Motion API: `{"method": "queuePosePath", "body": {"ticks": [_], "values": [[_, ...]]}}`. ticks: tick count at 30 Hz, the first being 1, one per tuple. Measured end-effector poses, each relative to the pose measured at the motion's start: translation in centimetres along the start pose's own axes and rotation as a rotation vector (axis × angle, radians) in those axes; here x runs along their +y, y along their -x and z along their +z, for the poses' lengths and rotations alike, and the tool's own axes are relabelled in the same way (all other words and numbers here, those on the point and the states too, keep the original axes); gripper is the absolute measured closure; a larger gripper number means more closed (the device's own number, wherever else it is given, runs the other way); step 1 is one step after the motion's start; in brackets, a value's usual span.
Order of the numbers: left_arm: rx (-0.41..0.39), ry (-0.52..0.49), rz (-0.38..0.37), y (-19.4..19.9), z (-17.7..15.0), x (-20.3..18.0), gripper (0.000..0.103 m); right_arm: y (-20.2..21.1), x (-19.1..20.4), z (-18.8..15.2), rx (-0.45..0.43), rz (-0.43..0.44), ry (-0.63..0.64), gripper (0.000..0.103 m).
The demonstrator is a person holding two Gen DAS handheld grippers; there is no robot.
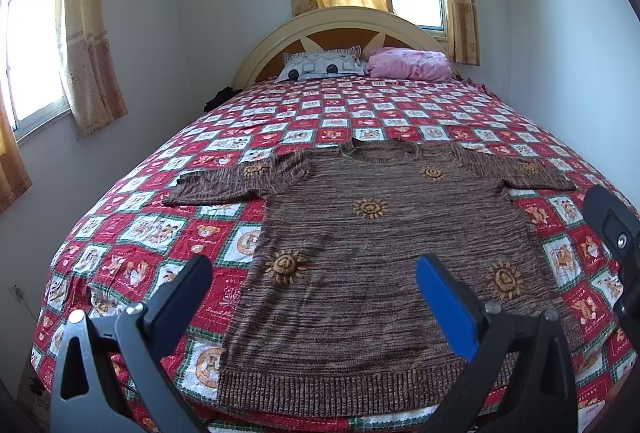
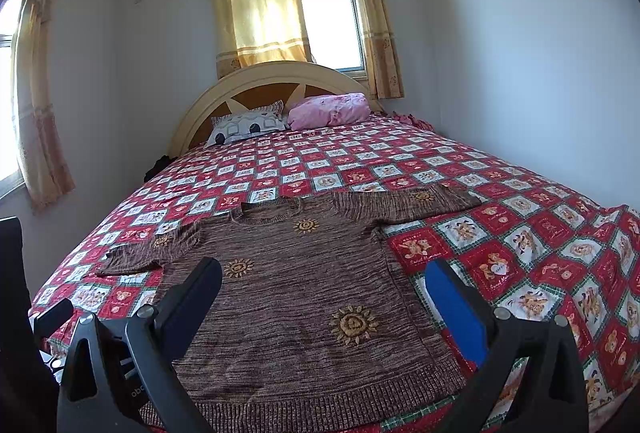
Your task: Fold small clothes
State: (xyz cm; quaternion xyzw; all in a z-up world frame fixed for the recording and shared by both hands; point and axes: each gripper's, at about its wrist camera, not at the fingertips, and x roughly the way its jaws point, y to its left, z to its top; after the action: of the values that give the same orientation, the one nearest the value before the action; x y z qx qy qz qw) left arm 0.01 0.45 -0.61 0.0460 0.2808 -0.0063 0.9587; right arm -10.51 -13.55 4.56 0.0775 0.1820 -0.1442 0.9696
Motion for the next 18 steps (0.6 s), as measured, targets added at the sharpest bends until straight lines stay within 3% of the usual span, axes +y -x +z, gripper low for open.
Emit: {"method": "queuePosePath", "body": {"ticks": [18], "values": [[0.008, 0.001, -0.006, -0.16, -0.12, -0.32, 0.000, -0.80, -0.14, -0.05, 0.038, 0.002, -0.011, 0.001]]}}
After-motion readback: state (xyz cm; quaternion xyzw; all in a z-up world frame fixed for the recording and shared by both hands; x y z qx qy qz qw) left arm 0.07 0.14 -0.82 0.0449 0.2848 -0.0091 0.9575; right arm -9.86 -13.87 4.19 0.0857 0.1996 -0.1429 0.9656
